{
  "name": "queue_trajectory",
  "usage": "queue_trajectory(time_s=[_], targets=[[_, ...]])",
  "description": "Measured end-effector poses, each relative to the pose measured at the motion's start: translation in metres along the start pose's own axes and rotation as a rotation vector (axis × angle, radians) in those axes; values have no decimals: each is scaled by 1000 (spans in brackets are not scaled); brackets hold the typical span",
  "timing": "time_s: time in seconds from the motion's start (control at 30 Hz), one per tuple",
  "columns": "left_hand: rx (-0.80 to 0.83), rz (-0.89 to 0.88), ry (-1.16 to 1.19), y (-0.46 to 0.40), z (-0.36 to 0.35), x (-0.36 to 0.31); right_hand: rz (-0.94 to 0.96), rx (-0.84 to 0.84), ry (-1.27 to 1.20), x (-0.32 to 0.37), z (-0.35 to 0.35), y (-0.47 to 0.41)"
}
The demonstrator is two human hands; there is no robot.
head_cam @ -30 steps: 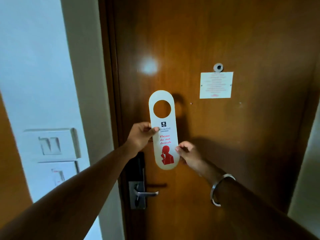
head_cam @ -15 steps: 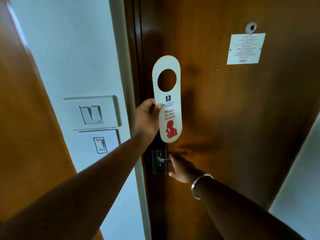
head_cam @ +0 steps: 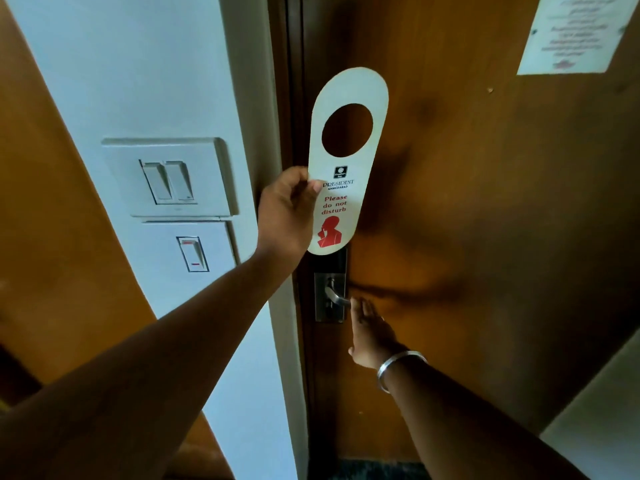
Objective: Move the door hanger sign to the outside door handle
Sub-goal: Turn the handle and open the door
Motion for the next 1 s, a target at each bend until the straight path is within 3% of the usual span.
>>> queue_trajectory(time_s=[0.47,0.63,0.77,1.0], targets=[[-174,-21,-38,88,56,16,93,117,230,27,40,59],[-181,-13,51,107,80,27,156,117,253,37,63,67],[-120,-18,35,138,101,46,149,89,74,71,41,91],[-2,80,34,166,132,85,-25,-28,230,92,23,148]])
Point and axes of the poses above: each hand's wrist, its own y-axis away from the middle knuckle, its own z-axis out of the back of the hand, x = y × z, the point moved 7 cm from there along -y, towards the middle knuckle, and after that the axes turned 14 degrees about z, right-handed, at the moved point
